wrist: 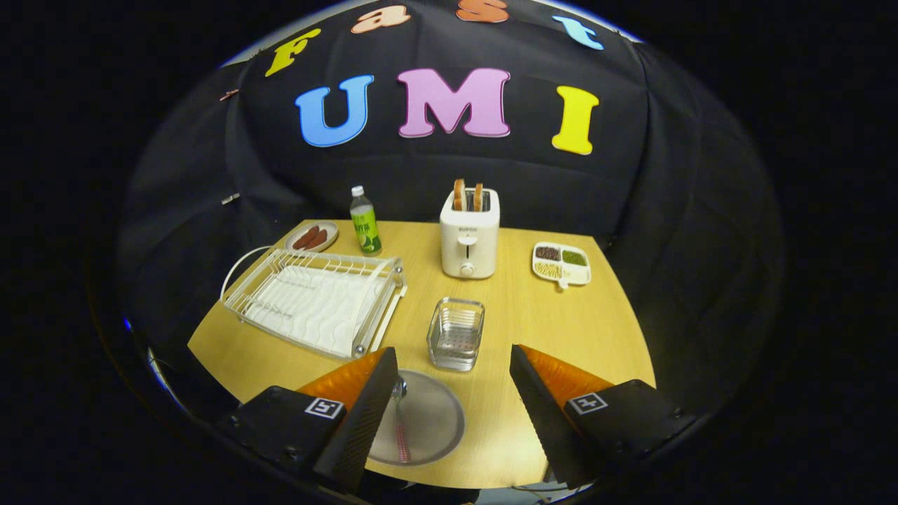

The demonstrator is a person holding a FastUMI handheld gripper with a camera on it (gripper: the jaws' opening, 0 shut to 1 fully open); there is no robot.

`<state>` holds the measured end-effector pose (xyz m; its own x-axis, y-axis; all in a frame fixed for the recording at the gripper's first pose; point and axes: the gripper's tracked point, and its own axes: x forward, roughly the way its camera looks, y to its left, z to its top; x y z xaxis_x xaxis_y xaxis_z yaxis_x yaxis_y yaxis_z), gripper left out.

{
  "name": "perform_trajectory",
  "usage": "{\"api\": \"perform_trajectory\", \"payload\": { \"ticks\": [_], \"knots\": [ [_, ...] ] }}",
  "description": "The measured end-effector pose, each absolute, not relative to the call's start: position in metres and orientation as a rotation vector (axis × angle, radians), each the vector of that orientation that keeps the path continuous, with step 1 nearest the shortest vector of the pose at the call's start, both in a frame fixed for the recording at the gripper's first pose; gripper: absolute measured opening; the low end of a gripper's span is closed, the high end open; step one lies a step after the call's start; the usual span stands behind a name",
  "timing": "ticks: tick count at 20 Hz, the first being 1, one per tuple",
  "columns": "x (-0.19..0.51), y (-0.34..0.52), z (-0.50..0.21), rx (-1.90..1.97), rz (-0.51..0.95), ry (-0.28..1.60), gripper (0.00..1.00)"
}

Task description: Take the plate from the dish rack, then take the spoon from the basket and place it into the plate.

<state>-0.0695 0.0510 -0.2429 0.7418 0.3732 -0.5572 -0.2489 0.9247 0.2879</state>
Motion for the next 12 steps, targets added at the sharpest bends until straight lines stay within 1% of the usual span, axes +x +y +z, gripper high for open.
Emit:
{"api": "perform_trajectory", "payload": {
  "ticks": [9,12],
  "knots": [
    [-0.019,0.002,-0.119,0.122,0.337,0.364,1.00],
    [-0.013,-0.002,-0.088,0.142,0.358,0.301,0.98]
  ]
}}
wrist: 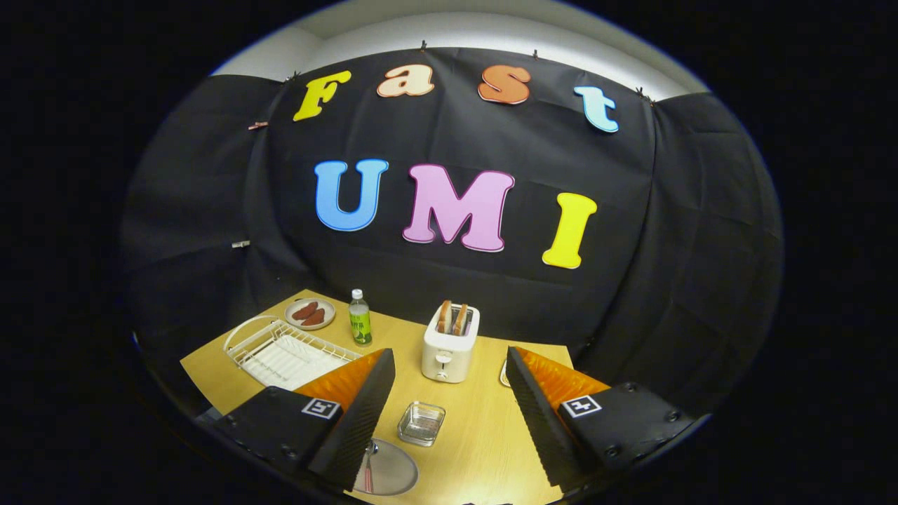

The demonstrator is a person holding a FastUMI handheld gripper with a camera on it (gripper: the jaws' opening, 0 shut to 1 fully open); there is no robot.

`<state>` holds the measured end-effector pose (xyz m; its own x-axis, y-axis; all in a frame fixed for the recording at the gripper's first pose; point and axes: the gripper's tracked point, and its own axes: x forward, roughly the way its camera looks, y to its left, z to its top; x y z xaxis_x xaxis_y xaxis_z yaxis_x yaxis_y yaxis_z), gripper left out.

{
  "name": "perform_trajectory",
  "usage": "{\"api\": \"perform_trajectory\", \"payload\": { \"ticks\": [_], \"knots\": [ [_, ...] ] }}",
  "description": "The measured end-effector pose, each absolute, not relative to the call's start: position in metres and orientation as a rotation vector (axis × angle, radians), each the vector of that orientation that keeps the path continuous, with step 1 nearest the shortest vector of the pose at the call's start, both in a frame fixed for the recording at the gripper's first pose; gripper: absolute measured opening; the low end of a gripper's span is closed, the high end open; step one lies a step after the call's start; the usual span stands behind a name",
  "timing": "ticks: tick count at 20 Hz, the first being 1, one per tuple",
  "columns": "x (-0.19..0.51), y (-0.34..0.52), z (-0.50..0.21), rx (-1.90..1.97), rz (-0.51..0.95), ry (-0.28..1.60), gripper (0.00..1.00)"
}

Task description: Take the plate from the dish rack, then take the spoon from the basket and place it into the plate.

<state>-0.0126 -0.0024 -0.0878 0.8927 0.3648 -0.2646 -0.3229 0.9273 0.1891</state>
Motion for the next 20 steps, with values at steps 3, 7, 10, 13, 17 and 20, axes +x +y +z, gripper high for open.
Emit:
{"api": "perform_trajectory", "payload": {
  "ticks": [3,7,10,13,17,20],
  "knots": [
    [-0.003,-0.011,-0.066,0.157,0.371,0.249,0.98],
    [0.008,-0.025,-0.055,0.171,0.379,0.201,0.98],
    [0.014,-0.032,-0.062,0.177,0.386,0.213,0.98],
    [0.018,-0.036,-0.066,0.191,0.389,0.211,0.98],
    [0.018,-0.043,-0.069,0.200,0.399,0.208,0.98],
    [0.019,-0.043,-0.071,0.202,0.414,0.204,0.98]
  ]
}}
